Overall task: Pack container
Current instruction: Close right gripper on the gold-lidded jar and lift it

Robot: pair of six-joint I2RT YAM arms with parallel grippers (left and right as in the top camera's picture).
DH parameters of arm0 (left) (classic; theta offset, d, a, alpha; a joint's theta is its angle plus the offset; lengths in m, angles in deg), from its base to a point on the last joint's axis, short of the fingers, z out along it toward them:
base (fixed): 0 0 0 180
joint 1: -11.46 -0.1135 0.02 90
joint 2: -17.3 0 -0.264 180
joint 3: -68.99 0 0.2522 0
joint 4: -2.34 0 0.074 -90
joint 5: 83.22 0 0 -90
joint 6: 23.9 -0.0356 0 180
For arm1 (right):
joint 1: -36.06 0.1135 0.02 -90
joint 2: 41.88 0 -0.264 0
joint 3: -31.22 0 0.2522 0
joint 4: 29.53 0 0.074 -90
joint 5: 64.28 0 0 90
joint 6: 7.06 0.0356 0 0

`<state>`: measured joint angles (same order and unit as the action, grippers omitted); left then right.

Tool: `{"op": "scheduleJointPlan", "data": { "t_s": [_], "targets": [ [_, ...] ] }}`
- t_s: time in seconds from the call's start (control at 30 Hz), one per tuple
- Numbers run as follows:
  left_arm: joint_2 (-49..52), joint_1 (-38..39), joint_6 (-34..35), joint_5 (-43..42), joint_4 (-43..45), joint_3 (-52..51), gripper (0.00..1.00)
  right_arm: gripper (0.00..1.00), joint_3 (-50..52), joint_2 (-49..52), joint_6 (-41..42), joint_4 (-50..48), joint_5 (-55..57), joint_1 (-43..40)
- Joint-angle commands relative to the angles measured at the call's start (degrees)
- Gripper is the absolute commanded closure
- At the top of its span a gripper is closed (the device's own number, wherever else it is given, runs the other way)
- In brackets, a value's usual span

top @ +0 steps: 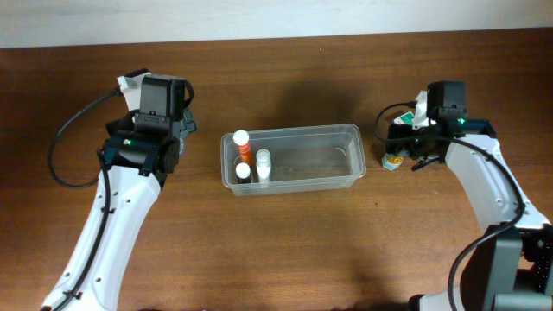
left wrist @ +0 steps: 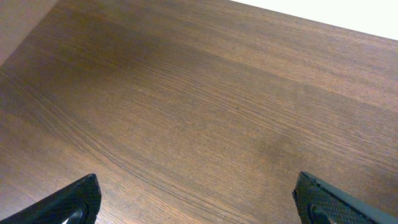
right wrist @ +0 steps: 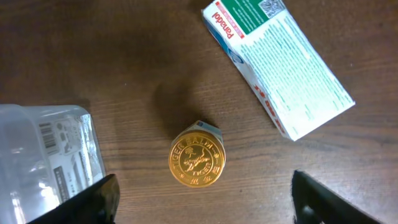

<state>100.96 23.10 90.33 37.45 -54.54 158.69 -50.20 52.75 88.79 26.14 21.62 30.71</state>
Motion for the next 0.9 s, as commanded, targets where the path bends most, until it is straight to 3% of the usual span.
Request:
{"op": "scheduleJointPlan", "data": {
  "t_s": [0.0,0.87],
  "targets": [
    [-1.18,-0.17,-0.31,0.61,-0.02,0.11,0.01,0.23,0.28,3.02,0.61,-0.17,-0.15,0.87],
    [-1.16,-0.20,-0.31,0.61,-0.04,0.11,0.01,0.41,0.28,8.79,0.44,-2.16,3.34,2.71]
  ]
}}
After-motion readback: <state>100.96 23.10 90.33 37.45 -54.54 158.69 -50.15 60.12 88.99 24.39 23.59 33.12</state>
